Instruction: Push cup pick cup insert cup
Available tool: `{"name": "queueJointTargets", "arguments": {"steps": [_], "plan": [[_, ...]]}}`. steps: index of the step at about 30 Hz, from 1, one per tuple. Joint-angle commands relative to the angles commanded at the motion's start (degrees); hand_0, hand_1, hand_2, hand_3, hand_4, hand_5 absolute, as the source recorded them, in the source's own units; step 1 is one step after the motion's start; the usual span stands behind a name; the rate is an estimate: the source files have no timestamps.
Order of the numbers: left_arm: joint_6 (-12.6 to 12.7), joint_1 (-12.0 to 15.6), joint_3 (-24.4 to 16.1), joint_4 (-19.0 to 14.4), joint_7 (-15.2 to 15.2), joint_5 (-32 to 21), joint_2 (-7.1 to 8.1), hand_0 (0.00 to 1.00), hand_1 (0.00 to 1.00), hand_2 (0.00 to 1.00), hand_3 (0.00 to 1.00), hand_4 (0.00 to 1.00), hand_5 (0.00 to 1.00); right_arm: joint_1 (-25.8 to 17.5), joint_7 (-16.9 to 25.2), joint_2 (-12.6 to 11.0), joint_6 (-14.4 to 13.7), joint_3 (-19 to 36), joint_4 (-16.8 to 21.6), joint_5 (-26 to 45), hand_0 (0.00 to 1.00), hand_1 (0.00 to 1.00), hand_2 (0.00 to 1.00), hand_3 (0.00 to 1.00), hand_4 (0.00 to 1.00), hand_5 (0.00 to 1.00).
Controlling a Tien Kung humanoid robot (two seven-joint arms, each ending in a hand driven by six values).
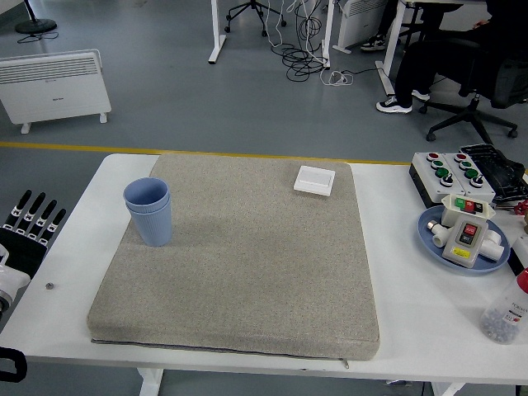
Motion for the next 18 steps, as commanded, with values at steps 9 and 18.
{"name": "queueJointTargets", "arguments": {"steps": [9,18], "plan": [[0.5,-0.1,-0.6,0.4,-0.5,0.3,-0.32,0.691,0.688,0.67,0.591,0.637,0.998,0.2,0.1,0.0,0.0,0.0,0.0,0.2,0.75,0.61,0.585,0.581,0.109,0.567],[0.8,-0.1,-0.9,0.8,-0.9,0.7,-0.68,0.692,0.693,0.671,0.588,0.638,0.998,0.3,0.0,-0.1,0.0,0.0,0.0,0.0,0.751,0.61,0.584,0.581,0.109,0.567]]}}
